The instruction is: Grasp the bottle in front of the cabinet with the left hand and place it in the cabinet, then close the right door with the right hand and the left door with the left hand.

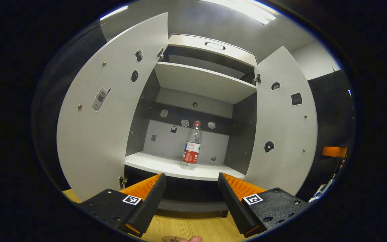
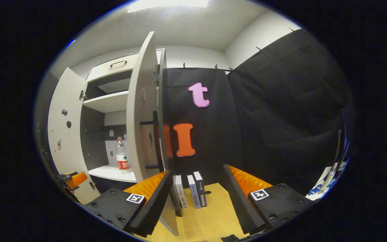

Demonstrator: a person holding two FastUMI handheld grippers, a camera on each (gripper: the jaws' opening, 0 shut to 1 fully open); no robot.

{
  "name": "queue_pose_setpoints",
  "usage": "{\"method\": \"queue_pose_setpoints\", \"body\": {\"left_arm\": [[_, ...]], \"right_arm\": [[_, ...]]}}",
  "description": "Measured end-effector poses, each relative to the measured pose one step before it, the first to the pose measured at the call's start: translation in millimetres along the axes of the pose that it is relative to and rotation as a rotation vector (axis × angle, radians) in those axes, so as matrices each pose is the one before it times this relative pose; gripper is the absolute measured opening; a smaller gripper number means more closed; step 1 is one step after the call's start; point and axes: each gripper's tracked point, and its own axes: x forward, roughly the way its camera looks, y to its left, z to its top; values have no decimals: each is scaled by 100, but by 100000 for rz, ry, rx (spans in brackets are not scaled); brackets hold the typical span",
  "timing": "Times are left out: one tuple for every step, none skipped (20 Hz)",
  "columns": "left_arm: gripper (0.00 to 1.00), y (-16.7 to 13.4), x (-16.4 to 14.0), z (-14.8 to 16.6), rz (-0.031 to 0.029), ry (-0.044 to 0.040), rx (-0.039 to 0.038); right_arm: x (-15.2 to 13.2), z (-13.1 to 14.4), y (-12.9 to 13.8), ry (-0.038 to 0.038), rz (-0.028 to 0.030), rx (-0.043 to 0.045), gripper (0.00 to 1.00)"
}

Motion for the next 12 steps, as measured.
{"method": "queue_pose_setpoints", "body": {"left_arm": [[95, -4, -212, 240, 622, -760, 231], [95, 149, -40, 200, 845, -640, 404], [95, 139, -80, 73, 515, -359, -91], [95, 18, -407, 241, 493, -164, -565], [95, 157, -178, 112, 399, -229, -644], [95, 156, -242, 198, 392, -255, -252], [95, 219, -130, -3, 538, 54, 396], [94, 285, -250, -46, 840, 320, 805], [95, 240, -198, -14, 669, 225, 791], [95, 180, -180, 33, 464, 142, 455], [95, 120, -80, 45, 335, 208, 80], [95, 253, -104, -129, 266, 230, -171]], "right_arm": [[704, 925, -567, -1478, -375, 427, 98], [728, 730, -618, -1013, -648, -484, 98], [822, 380, -504, 189, -776, -719, 98], [819, 4, -489, 1373, -992, -264, 98], [694, 121, -407, 596, -552, 396, 100], [940, 359, -14, -486, 364, 547, 98], [656, 162, 69, -165, 512, 326, 98], [706, -53, 442, 571, 761, 234, 98], [316, -21, 479, 169, 1060, 200, 98], [239, 221, 656, -248, 1501, 40, 98], [119, 83, 643, -353, 1417, -312, 98], [97, 18, 731, -293, 1489, -683, 98]]}}
